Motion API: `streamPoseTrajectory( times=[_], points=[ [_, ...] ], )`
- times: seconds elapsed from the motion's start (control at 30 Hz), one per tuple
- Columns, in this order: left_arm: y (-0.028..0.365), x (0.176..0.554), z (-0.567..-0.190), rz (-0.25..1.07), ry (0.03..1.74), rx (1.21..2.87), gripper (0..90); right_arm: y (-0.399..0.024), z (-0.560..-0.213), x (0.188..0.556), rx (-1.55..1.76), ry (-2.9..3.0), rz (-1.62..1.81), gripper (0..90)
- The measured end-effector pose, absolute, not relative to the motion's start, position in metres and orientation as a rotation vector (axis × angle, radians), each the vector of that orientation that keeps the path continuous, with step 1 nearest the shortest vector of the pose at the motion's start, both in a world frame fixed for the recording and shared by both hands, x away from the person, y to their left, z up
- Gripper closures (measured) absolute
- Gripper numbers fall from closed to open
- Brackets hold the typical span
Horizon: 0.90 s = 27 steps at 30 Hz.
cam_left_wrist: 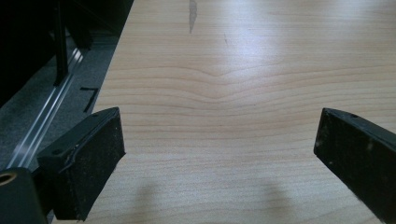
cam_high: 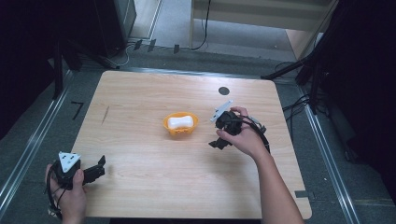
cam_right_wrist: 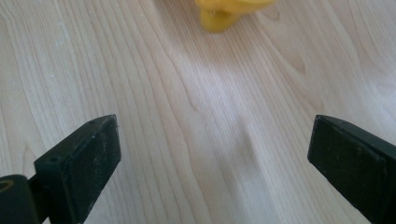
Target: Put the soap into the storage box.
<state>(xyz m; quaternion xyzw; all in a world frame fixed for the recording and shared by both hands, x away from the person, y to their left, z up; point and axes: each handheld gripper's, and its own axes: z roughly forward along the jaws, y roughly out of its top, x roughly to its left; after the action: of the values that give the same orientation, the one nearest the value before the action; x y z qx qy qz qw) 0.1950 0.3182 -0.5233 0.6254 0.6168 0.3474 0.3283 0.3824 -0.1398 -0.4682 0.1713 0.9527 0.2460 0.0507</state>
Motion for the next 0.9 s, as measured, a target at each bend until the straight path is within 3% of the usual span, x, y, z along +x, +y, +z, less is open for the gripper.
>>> streamPoseTrajectory(
  times=[0.03,0.9],
  points=[
    [0.318,0.195,-0.523,0.909,1.615,1.638,2.2,-0.145,-0.471,0.38,0.547,2.89,0.733,0.0],
    [0.318,0.195,-0.523,0.911,1.615,1.635,2.1,-0.214,-0.493,0.337,0.822,2.762,0.867,0.0]
  ],
)
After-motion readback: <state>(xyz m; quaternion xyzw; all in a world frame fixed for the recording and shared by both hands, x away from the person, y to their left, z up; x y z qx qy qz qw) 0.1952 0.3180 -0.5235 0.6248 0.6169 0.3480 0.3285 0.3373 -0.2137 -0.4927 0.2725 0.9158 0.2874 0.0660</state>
